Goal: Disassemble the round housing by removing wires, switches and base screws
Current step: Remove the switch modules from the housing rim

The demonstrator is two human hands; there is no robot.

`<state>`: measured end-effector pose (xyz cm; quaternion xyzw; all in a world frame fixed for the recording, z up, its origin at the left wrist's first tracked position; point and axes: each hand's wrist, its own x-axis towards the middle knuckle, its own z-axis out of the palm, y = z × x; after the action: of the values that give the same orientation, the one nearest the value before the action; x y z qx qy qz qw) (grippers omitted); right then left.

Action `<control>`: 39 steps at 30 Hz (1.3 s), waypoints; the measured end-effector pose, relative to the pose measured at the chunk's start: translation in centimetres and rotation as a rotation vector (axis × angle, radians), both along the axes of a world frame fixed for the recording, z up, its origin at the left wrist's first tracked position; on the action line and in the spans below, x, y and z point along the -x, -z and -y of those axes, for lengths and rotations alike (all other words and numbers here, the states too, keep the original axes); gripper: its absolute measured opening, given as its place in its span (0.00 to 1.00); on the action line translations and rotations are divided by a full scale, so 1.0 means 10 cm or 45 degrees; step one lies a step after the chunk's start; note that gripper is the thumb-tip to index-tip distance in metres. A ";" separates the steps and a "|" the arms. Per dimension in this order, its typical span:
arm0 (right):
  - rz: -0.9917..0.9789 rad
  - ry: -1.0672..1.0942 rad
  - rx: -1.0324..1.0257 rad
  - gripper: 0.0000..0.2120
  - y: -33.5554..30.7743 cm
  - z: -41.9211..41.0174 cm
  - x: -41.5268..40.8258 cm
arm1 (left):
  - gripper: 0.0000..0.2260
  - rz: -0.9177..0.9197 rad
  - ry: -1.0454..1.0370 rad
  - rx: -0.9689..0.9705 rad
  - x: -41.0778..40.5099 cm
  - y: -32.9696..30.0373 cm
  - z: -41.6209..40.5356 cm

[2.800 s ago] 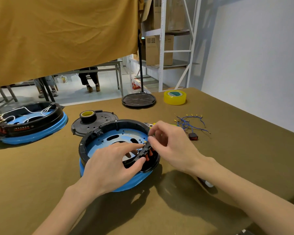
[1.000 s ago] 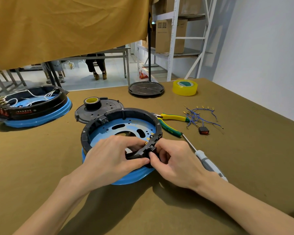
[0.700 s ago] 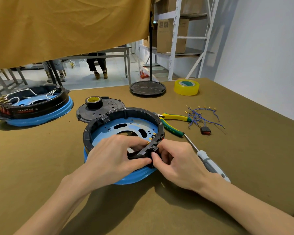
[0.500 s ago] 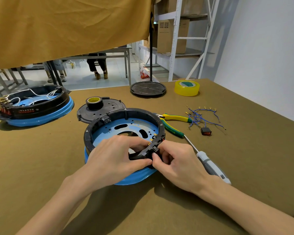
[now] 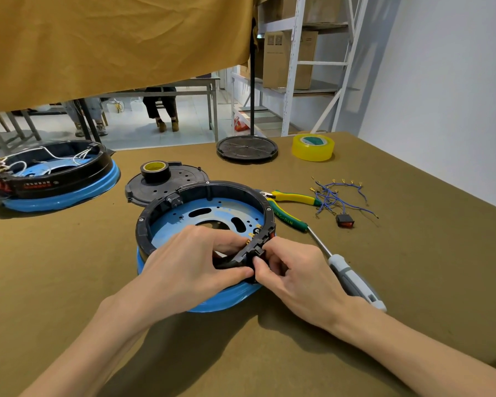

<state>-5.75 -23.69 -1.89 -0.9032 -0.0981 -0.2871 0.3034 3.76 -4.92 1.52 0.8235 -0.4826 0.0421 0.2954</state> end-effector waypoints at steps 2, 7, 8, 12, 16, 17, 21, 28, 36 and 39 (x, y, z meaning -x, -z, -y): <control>-0.001 -0.006 0.007 0.14 0.00 0.01 0.00 | 0.23 -0.002 -0.003 0.003 0.01 -0.01 0.00; -0.021 -0.015 -0.033 0.10 0.03 0.03 0.00 | 0.21 -0.056 -0.013 0.006 -0.02 0.00 -0.01; -0.021 -0.005 -0.061 0.08 0.04 0.04 0.00 | 0.20 -0.062 -0.023 -0.001 -0.02 0.01 -0.01; 0.048 0.012 -0.235 0.09 0.04 0.07 0.02 | 0.20 -0.043 -0.093 0.012 -0.02 0.05 -0.01; 0.077 -0.014 -0.285 0.07 0.02 0.07 -0.01 | 0.19 -0.060 -0.078 0.004 -0.03 0.06 0.01; 0.058 -0.016 -0.324 0.06 0.01 0.06 -0.02 | 0.20 -0.062 -0.070 -0.012 -0.04 0.06 0.02; 0.001 -0.019 -0.414 0.08 0.01 0.07 -0.03 | 0.23 -0.071 -0.086 -0.030 -0.05 0.05 0.03; 0.005 0.132 -0.141 0.07 0.02 0.04 0.00 | 0.24 -0.206 -0.138 -0.008 -0.04 0.01 0.01; -0.017 0.070 -0.065 0.06 0.01 0.08 0.02 | 0.18 -0.122 -0.160 0.020 0.00 0.01 -0.01; 0.010 0.019 -0.040 0.05 0.02 0.09 0.02 | 0.17 -0.158 -0.105 0.009 -0.01 -0.01 -0.01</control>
<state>-5.98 -24.61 -2.09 -0.8979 -0.0880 -0.2943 0.3152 3.82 -4.81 1.59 0.8427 -0.4287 0.0048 0.3257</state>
